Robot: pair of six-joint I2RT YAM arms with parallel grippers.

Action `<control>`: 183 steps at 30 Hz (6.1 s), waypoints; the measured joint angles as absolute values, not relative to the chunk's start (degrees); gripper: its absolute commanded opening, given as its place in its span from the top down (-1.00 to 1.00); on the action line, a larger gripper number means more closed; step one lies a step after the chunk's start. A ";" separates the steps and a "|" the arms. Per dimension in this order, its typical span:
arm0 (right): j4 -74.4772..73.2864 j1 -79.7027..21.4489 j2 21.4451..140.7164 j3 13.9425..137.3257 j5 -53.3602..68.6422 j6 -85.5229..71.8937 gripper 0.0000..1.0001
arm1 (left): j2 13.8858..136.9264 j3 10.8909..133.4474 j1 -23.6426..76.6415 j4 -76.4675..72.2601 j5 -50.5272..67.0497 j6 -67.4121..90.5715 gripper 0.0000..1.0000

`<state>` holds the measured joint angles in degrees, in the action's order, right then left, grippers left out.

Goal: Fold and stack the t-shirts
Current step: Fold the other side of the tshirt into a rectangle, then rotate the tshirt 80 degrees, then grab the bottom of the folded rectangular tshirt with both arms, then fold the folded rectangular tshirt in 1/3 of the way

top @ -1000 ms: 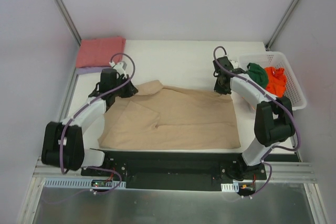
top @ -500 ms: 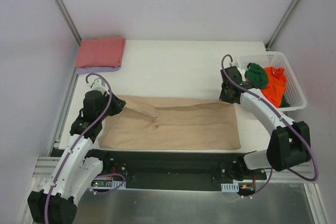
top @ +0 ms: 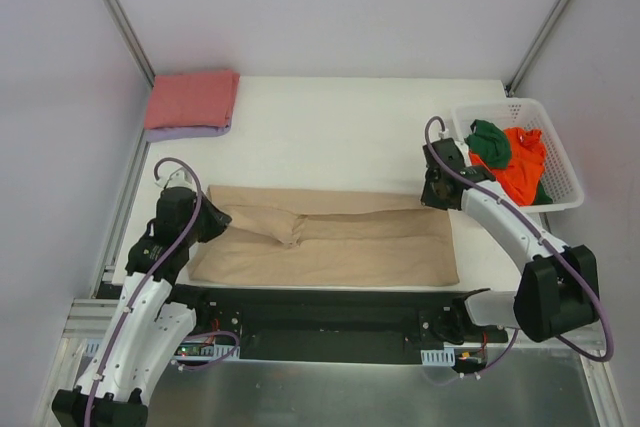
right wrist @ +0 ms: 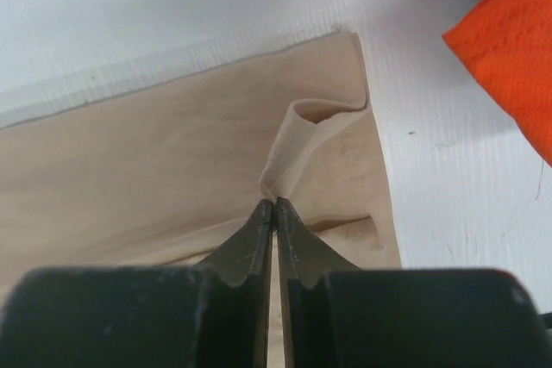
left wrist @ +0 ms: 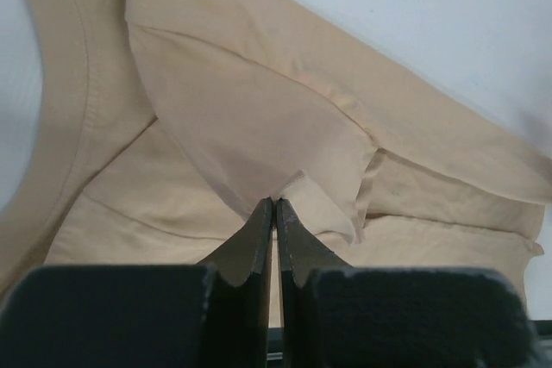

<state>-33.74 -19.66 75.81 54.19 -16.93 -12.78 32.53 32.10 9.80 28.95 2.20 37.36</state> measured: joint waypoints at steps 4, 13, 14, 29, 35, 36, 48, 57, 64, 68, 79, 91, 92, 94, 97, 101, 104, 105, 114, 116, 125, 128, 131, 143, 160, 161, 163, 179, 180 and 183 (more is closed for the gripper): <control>-34.63 -19.88 73.73 50.83 -17.12 -14.46 0.51 | 31.75 31.42 9.80 32.36 2.04 39.22 0.64; -44.16 -21.06 63.59 42.52 -22.90 -20.34 -0.79 | 24.62 30.68 9.80 43.03 3.33 45.76 -0.98; -44.45 -21.06 62.24 42.52 -23.31 -20.14 -0.84 | 24.14 31.62 9.80 43.97 2.98 45.95 -0.98; -29.30 -22.50 74.70 47.64 -8.67 -11.38 -0.93 | 53.82 35.48 12.08 25.02 14.50 46.76 -0.98; -26.50 -22.50 82.59 48.97 -7.44 -10.68 -0.93 | 63.11 29.39 12.03 23.44 10.24 45.95 -0.98; -26.59 -22.50 83.18 48.97 -7.53 -10.59 -0.93 | 63.57 29.65 11.90 23.59 9.82 46.09 -0.98; -27.38 -22.50 83.40 48.97 -10.52 -10.11 -0.93 | 49.87 37.98 12.32 32.45 0.40 45.60 -0.98; -23.11 -22.94 83.20 48.95 -0.78 -8.82 -0.93 | 67.75 40.91 13.26 23.14 7.75 46.37 -0.98; -22.94 -22.76 84.12 48.73 1.78 -8.71 -0.93 | 84.79 44.10 13.45 14.96 10.44 49.08 -0.98; -22.76 -19.99 84.27 46.15 4.08 -9.63 -0.93 | 99.57 59.29 13.93 13.08 12.43 48.75 -0.98; -14.59 -29.93 75.11 34.81 24.91 -14.28 -0.93 | 162.58 145.80 18.90 -3.51 27.99 53.30 -0.98; -11.20 -39.68 81.47 40.56 33.93 -14.00 -0.93 | 163.33 142.02 24.18 -18.31 24.60 48.51 -0.98; -11.62 -39.70 80.86 41.36 33.12 -13.82 -0.93 | 163.04 142.39 24.16 -18.06 24.88 47.53 -0.98; -12.78 -39.75 78.04 42.59 30.61 -13.52 -0.93 | 161.23 142.61 23.97 -16.32 25.89 45.12 -0.98; -15.20 -39.70 71.46 43.18 24.75 -13.65 -0.93 | 153.23 136.84 23.88 -13.17 28.67 41.67 -0.98; -20.56 -37.98 60.82 42.48 15.90 -15.75 -0.93 | 126.96 113.69 24.05 -7.25 32.29 36.77 -0.98; -23.66 -34.15 54.15 38.98 11.88 -18.09 -0.93 | 101.45 92.49 26.52 -3.86 29.41 33.08 -0.98; -24.97 -32.47 52.58 37.43 11.07 -18.81 -0.93 | 93.89 86.19 27.92 -3.40 27.57 32.47 -0.98; -34.48 -24.69 46.87 28.99 7.62 -20.43 -0.93 | 55.18 38.72 44.07 4.25 13.93 40.34 -0.93; -35.14 -24.60 45.84 28.91 7.18 -20.40 -0.93 | 56.53 33.52 47.79 7.68 12.08 43.42 -0.82; -36.80 -24.45 42.30 26.04 5.10 -21.10 -0.98 | 66.89 30.94 58.17 10.35 10.92 51.57 -0.19; -36.91 -24.45 42.70 24.67 5.13 -21.67 -0.94 | 72.64 32.82 59.31 10.35 11.20 52.21 0.06; -36.67 -24.40 43.38 23.94 5.15 -21.91 -0.82 | 77.84 35.24 60.86 9.76 11.70 52.80 0.39; -31.55 -24.29 45.65 19.92 11.03 -23.09 0.87 | 80.95 36.36 61.91 9.30 12.51 53.80 1.00; -27.07 -24.29 48.49 27.46 15.70 -22.90 0.99 | 69.06 39.62 51.22 11.38 9.47 48.88 1.00; -25.96 -24.23 50.35 29.67 15.31 -22.87 0.99 | 69.47 41.06 49.41 11.46 9.56 47.97 1.00; -23.75 -24.08 54.24 34.28 14.15 -22.83 0.99 | 70.85 44.60 45.23 11.33 9.87 45.67 1.00; -15.35 -18.85 92.60 67.31 10.07 -20.80 0.99 | 96.62 67.29 24.99 10.63 18.48 35.70 1.00; -15.35 -18.57 94.15 68.66 9.91 -20.75 0.99 | 98.19 68.42 24.14 10.63 19.16 35.35 1.00; -15.00 -17.76 99.09 72.86 9.65 -20.71 0.99 | 103.07 72.12 21.89 10.59 21.15 34.76 1.00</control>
<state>-15.00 -17.76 99.09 72.86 9.65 -20.71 103.07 72.12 21.89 10.59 21.15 34.76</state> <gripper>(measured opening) 0.022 0.011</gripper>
